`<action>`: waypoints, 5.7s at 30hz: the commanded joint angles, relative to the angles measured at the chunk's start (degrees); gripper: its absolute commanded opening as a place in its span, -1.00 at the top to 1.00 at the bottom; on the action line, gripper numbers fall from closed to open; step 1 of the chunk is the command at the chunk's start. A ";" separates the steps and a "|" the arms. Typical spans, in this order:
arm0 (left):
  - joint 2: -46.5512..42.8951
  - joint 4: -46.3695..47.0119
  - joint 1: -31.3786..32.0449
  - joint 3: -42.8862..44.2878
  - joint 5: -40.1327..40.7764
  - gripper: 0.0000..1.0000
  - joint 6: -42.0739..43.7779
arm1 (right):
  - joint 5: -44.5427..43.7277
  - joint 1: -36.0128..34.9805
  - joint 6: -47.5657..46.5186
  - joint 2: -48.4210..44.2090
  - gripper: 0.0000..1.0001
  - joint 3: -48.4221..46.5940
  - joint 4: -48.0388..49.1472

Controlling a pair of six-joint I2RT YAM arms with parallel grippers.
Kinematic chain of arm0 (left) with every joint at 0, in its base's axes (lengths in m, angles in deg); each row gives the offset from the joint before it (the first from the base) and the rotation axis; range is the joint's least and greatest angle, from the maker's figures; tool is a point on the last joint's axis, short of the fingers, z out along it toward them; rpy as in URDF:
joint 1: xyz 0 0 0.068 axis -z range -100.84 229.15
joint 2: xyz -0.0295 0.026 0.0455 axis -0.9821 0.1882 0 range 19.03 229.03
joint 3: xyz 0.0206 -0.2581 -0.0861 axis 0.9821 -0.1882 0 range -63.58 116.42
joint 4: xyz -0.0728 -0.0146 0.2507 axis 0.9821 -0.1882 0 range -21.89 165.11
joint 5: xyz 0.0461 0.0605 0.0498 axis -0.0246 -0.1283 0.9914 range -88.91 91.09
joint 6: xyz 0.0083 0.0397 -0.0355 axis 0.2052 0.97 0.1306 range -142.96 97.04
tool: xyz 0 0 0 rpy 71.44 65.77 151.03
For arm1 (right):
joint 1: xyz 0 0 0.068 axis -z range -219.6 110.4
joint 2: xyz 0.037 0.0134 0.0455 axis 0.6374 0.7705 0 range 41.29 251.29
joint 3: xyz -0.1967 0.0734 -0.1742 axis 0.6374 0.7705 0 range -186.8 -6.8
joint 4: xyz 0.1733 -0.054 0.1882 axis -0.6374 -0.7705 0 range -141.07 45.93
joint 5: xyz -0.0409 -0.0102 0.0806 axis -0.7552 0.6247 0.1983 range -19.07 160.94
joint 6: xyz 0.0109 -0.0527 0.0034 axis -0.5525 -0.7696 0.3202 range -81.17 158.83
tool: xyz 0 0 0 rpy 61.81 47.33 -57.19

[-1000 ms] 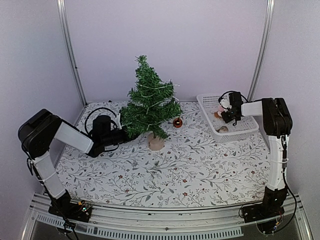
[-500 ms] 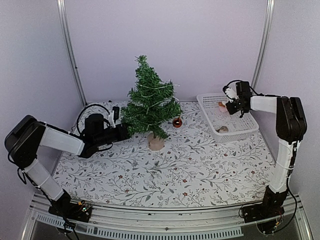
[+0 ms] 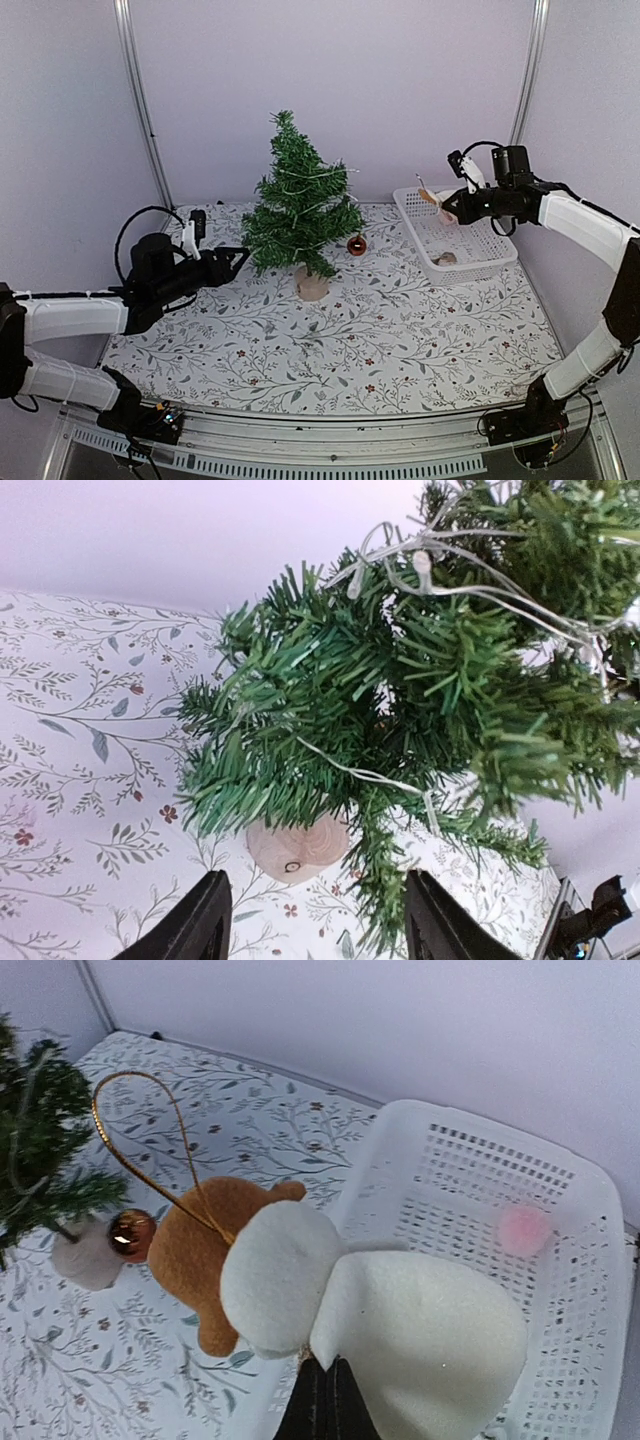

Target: Decorate the small christmas tree

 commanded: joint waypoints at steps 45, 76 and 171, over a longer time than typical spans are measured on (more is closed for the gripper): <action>-2.91 -26.50 22.21 21.11 -16.69 -0.12 35.15 | 47.44 -31.53 6.89 4.43 1.00 -1.68 -3.52; 2.90 -9.03 24.77 14.33 -8.26 1.00 26.73 | 37.47 -30.77 11.71 -4.91 -0.73 10.90 15.21; 17.90 -1.76 15.50 19.98 -20.95 1.00 17.02 | 8.97 -36.47 -15.01 -3.53 1.00 21.69 21.28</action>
